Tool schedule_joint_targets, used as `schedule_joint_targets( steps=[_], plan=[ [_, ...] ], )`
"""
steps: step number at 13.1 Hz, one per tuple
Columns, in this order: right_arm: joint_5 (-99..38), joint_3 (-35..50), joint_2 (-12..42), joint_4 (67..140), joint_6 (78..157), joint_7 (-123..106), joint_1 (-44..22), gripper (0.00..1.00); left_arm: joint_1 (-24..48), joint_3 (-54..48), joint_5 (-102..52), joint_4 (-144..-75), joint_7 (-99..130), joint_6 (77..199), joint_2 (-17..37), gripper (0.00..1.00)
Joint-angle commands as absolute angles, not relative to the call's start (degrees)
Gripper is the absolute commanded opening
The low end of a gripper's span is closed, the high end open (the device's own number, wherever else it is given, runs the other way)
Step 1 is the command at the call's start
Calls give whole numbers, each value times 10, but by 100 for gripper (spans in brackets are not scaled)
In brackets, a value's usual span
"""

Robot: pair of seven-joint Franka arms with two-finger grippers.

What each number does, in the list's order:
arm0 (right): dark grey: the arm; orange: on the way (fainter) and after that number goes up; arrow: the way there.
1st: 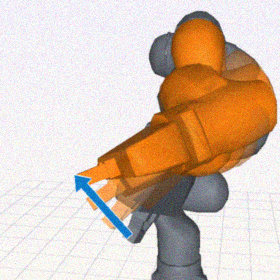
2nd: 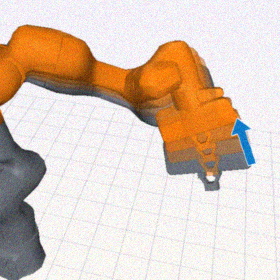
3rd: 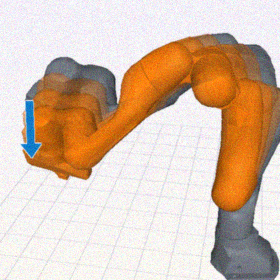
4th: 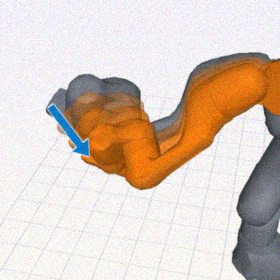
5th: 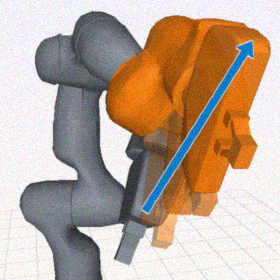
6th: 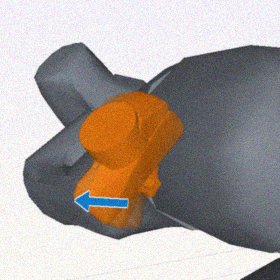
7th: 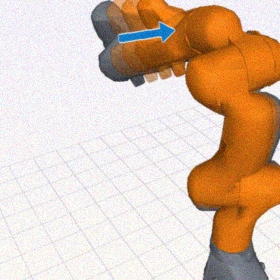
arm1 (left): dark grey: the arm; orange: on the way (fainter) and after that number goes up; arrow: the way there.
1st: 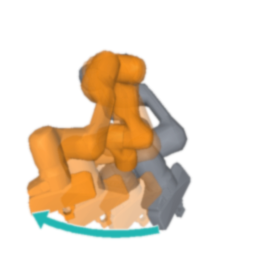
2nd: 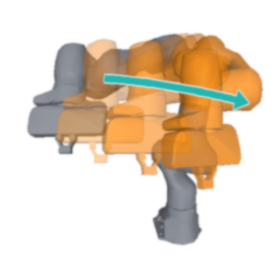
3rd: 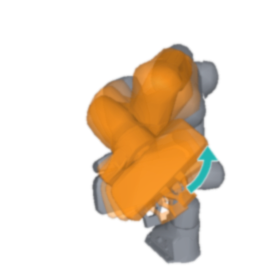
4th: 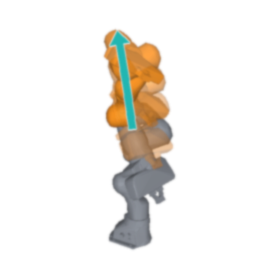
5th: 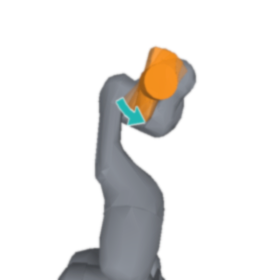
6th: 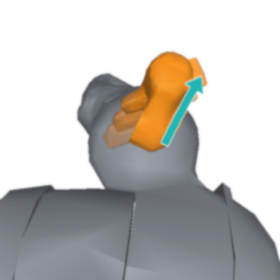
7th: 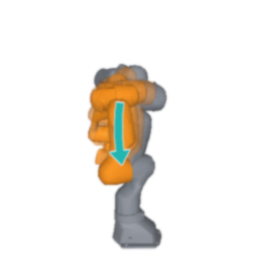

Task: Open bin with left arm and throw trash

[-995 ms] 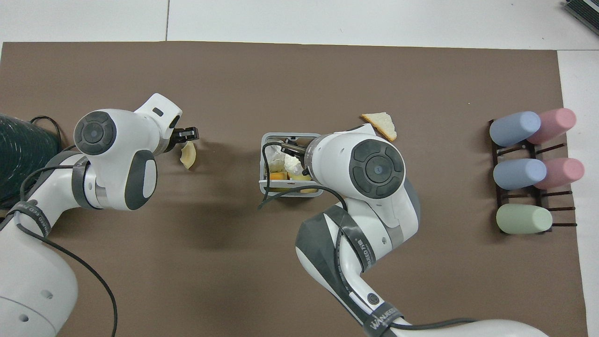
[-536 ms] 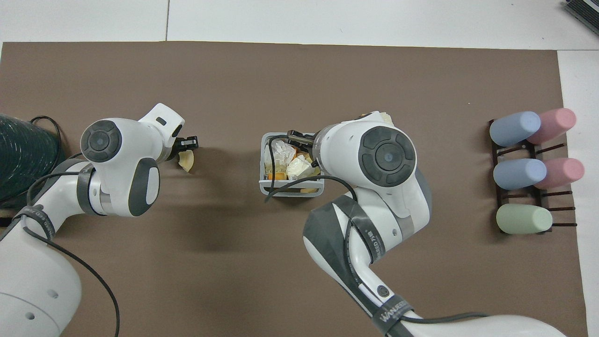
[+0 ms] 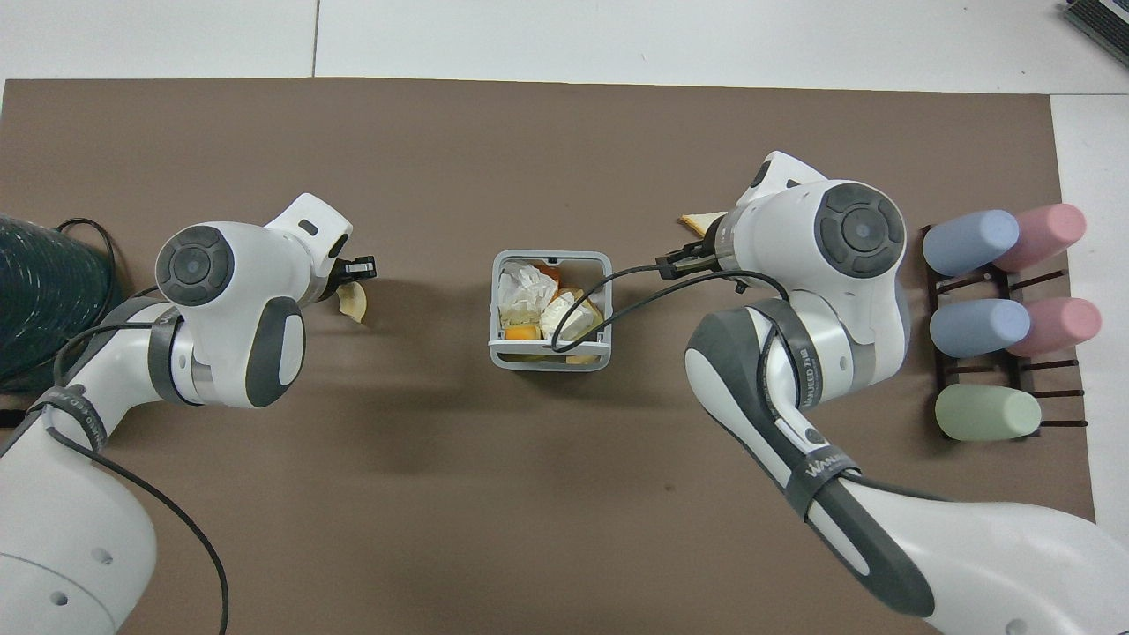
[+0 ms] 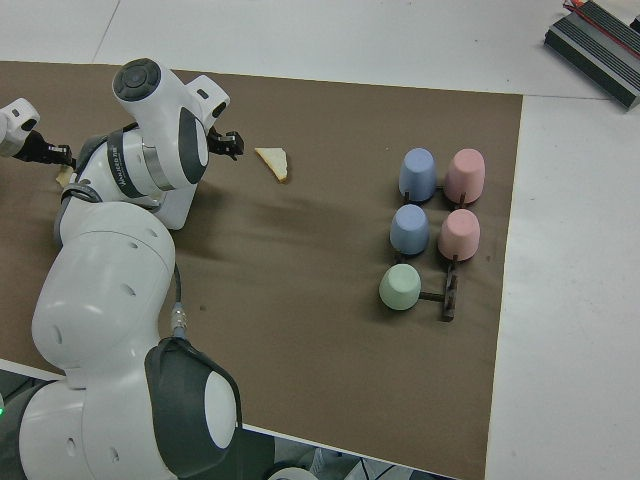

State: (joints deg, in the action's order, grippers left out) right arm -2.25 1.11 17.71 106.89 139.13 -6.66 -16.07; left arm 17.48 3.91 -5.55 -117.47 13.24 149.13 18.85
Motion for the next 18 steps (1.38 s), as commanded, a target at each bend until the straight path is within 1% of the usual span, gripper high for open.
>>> schedule_joint_targets(
  steps=[1, 4, 5, 7, 8, 10, 13, 15, 16, 18],
  plan=[
    [-19, 19, 200, 1091, 1454, -213, -119, 81, 181, 45, -48, -1141, 133, 1449, 184, 0],
    [-28, 20, 244, 1090, 1492, -310, -98, 75, 184, 44, -48, -1070, 134, 1368, 184, 0],
    [-31, 21, 258, 1090, 1498, -334, -94, 74, 201, 44, -48, -1050, 136, 1348, 181, 0],
    [-44, 21, 266, 1094, 1510, -345, -100, 73, 211, 38, -48, -1007, 172, 1309, 175, 0],
    [-44, 21, 265, 1100, 1512, -346, -102, 61, 227, 38, -48, -986, 201, 1286, 175, 0],
    [-44, 21, 265, 1100, 1511, -343, -106, 0, 263, 38, -48, -956, 255, 1259, 175, 0],
    [-45, 21, 253, 1100, 1504, -329, -106, 0, 321, 36, -49, -951, 327, 1261, 175, 0],
    [-45, 21, 236, 1099, 1487, -288, -107, 0, 346, 35, -51, -951, 353, 1270, 175, 0],
    [-45, 22, 223, 1095, 1467, -254, -109, 0, 355, 36, -52, -952, 360, 1270, 174, 3],
    [-45, 23, 189, 1093, 1431, -195, -119, 0, 362, 36, -54, -951, 362, 1270, 174, 27]
  ],
)
